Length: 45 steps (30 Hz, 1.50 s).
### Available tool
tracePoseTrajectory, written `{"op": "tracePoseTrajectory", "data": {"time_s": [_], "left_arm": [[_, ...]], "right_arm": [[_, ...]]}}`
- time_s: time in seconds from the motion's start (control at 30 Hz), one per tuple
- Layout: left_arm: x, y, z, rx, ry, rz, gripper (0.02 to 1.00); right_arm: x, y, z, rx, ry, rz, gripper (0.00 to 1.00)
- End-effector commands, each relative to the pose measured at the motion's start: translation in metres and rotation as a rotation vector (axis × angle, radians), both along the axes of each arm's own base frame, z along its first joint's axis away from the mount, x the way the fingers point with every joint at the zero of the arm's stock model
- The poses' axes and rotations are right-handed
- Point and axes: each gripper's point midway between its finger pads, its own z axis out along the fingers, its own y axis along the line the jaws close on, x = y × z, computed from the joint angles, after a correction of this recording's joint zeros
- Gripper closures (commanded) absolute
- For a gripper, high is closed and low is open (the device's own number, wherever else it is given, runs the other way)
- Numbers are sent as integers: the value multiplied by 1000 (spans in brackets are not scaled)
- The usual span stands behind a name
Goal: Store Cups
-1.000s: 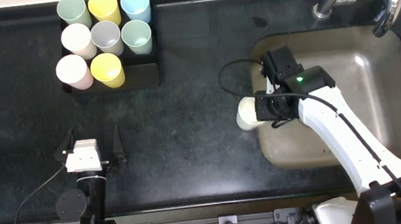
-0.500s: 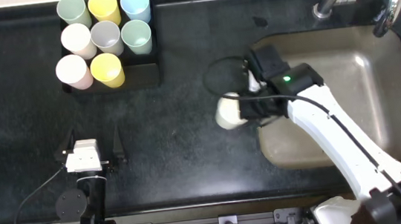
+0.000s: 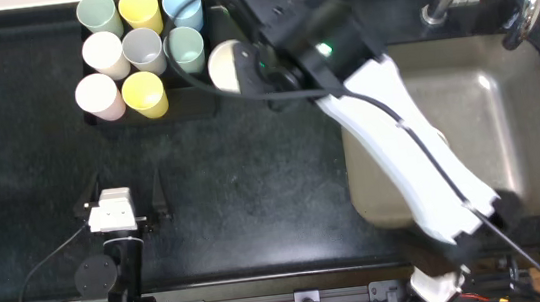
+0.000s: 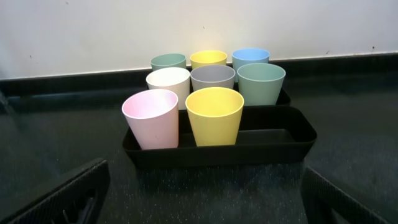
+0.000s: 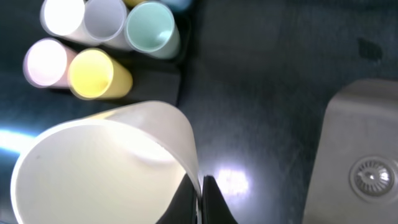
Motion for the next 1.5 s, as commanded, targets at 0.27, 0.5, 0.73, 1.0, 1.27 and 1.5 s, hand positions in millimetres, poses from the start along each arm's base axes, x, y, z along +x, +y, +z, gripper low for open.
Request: {"op": "tracePoseTrajectory", "data": {"time_s": [0.27, 0.5, 0.73, 1.0, 1.27, 1.5], "left_arm": [[-1, -1, 1, 22, -5, -8, 18], [-1, -1, 1, 22, -5, -8, 18], [-1, -1, 1, 22, -5, -8, 18], [-1, -1, 1, 22, -5, -8, 18], [-1, -1, 1, 22, -5, -8, 20], [-1, -1, 1, 22, -5, -8, 20]], "right_arm": [[35, 51, -62, -117, -6, 99, 956], [41, 82, -96, -137, -2, 167, 956], [52, 94, -104, -88, -12, 166, 956], [62, 93, -126, -99, 13, 151, 956], [57, 104, -139, -55, 66, 179, 956], [52, 103, -152, -66, 110, 183, 954]]}}
